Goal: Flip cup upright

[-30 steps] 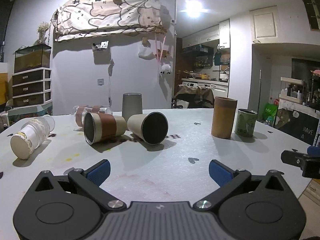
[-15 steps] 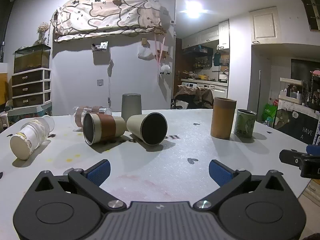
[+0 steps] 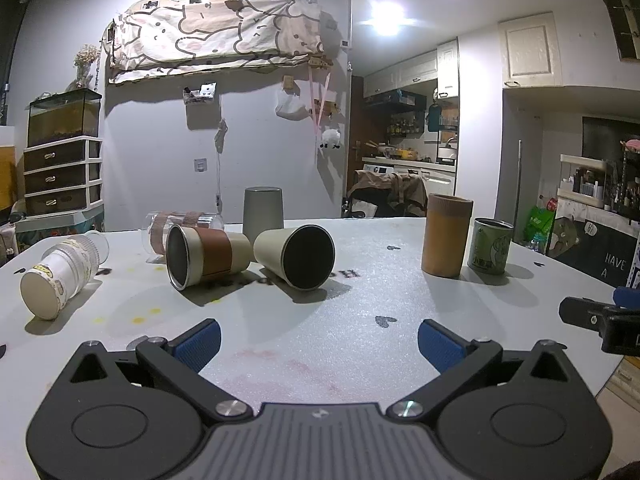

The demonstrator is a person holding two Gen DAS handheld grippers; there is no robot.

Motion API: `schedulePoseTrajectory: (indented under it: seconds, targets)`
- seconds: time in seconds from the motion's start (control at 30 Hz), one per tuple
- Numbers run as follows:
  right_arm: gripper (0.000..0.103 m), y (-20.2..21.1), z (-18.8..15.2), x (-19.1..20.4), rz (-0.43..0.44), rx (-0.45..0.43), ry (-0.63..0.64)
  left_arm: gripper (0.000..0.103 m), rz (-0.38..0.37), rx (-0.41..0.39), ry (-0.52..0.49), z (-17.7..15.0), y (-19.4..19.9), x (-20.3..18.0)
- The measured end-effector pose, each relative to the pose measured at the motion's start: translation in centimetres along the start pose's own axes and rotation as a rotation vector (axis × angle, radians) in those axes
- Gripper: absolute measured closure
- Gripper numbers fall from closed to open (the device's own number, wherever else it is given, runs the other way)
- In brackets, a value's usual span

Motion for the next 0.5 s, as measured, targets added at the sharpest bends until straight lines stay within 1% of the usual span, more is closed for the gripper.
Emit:
schedulePoseTrajectory:
  seconds: [0.5]
  targets:
    - [0.002, -0.09, -0.05, 0.01, 0.002, 0.003, -0.002, 0.0, 0.001, 0.002, 0.0, 0.03, -0.03, -0.04]
Point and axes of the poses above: each gripper's, at about its wrist camera, not at the fingertips, and y roughly against the way its jaws point, x to its left, z to its top, the point moved 7 cm from there along -y, roughly the way its jaws point, and after that the axes turned 2 degrees about y, right-handed, at the moved point
